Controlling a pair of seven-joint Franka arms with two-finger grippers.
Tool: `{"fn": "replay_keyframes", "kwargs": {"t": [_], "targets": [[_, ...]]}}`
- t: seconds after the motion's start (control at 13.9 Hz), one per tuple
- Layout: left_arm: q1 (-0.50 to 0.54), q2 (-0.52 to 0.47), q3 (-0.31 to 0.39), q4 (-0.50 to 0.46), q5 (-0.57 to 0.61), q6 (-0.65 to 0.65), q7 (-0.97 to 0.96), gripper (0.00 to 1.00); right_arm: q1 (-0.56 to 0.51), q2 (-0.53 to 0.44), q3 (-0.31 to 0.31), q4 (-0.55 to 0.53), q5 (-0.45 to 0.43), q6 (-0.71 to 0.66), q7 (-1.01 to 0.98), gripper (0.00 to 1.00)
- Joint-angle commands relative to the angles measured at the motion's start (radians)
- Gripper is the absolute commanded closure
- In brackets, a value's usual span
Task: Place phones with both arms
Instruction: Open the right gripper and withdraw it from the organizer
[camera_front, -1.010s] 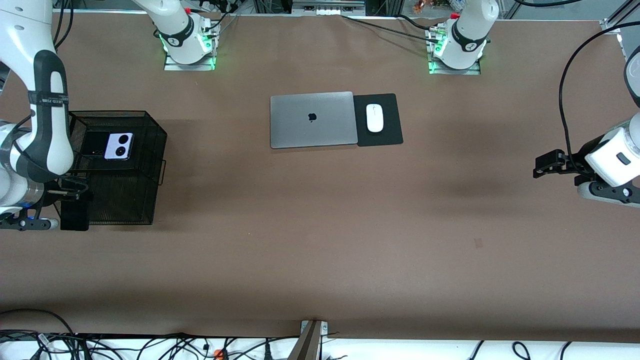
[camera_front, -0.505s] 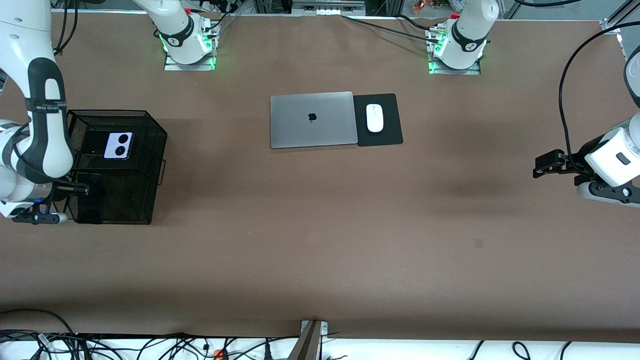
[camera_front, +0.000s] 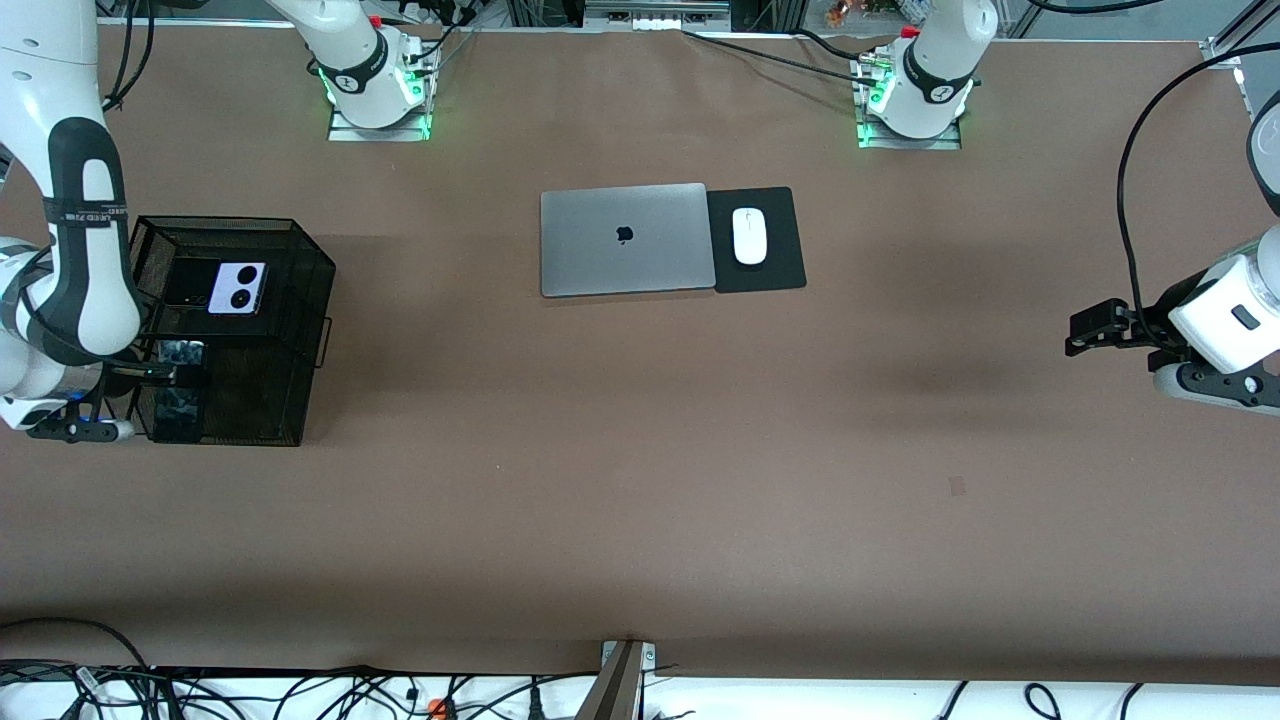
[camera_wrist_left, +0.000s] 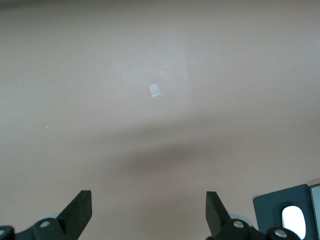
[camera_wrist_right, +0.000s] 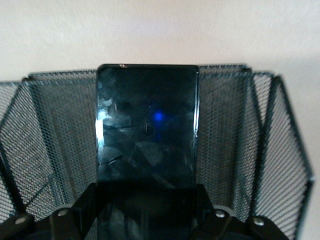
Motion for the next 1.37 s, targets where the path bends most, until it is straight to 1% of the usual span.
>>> {"fn": "replay_keyframes", "kwargs": {"t": [0.0,0.22,0.36,0.5,0.65,0.72,0.87,0.94,1.08,1.15,1.23,1.3], "targets": [[0.003,-0.02,-0.011,-0.02,0.024,0.012,0.006,0.0,-0.01,-0.018,0.012,-0.024,0.013,-0.05,-0.002,0.01],[0.003,-0.02,-0.011,-0.02,0.024,0.012,0.006,0.0,-0.005,-0.031,0.014,0.031,0.01,-0.07,-0.005,0.01],[0.003,-0.02,-0.011,-0.018,0.024,0.012,0.006,0.0,0.016,-0.041,0.017,0.107,-0.004,-0.089,-0.006,0.0],[0.001,-0.02,-0.011,-0.018,0.024,0.012,0.005,0.0,0.045,-0.054,0.005,0.193,-0.033,-0.174,-0.006,0.0],[0.0,-0.021,-0.011,-0.016,0.024,0.01,0.003,0.0,0.052,-0.068,0.009,0.307,-0.067,-0.274,-0.006,0.0],[0.0,-0.023,-0.011,-0.015,0.024,0.01,0.003,0.0,0.052,-0.068,0.009,0.35,-0.068,-0.32,-0.006,0.0],[-0.002,-0.025,-0.012,-0.015,0.024,0.01,0.003,0.0,0.052,-0.085,0.003,0.394,-0.068,-0.406,-0.009,0.0],[-0.002,-0.025,-0.012,-0.015,0.024,0.01,0.003,0.0,0.052,-0.103,0.003,0.41,-0.068,-0.435,-0.012,0.0],[-0.003,-0.025,-0.012,-0.015,0.024,0.01,0.003,0.0,0.053,-0.168,0.014,0.411,-0.073,-0.455,-0.006,0.0],[-0.003,-0.025,-0.012,-0.015,0.024,0.01,0.003,0.0,0.065,-0.183,0.011,0.405,-0.08,-0.474,-0.005,0.0],[-0.003,-0.025,-0.012,-0.015,0.024,0.01,0.003,0.0,0.062,-0.214,0.015,0.376,-0.097,-0.475,-0.003,0.01],[-0.003,-0.025,-0.012,-0.015,0.024,0.01,0.003,0.0,0.061,-0.253,0.02,0.305,-0.103,-0.465,-0.002,0.0]]}}
